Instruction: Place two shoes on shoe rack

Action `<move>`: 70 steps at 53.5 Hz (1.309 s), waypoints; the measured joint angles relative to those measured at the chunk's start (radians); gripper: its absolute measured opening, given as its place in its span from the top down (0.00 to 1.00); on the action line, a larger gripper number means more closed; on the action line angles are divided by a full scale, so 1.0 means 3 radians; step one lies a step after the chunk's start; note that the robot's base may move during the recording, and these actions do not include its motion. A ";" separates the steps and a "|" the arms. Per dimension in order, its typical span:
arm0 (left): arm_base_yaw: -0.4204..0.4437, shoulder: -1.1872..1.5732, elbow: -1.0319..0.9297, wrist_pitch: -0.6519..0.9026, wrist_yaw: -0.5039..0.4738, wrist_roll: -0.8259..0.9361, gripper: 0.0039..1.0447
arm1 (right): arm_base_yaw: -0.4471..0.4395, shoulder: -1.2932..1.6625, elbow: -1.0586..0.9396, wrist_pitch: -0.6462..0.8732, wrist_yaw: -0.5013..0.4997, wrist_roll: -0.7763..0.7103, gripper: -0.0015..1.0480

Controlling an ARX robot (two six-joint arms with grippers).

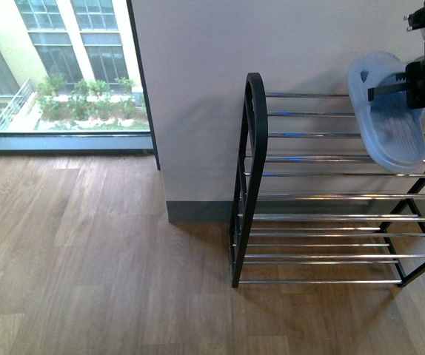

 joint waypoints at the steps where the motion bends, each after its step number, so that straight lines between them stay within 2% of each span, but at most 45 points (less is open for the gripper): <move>1: 0.0000 0.0000 0.0000 0.0000 0.0001 0.0000 0.98 | -0.0008 0.0025 0.0011 0.0000 0.0011 -0.0032 0.98; 26: 0.0000 0.0000 0.0000 0.0000 0.0001 0.0000 0.98 | -0.0117 0.0395 0.0380 0.0067 0.0304 -0.0629 0.98; 47: 0.0000 0.0000 0.0000 0.0000 0.0001 0.0000 0.98 | -0.0163 0.0436 0.0473 -0.0081 0.0415 -0.0662 0.98; 70: 0.0000 0.0000 0.0000 0.0000 0.0001 0.0000 0.98 | -0.0168 0.0432 0.0436 -0.0051 0.0390 -0.0702 0.98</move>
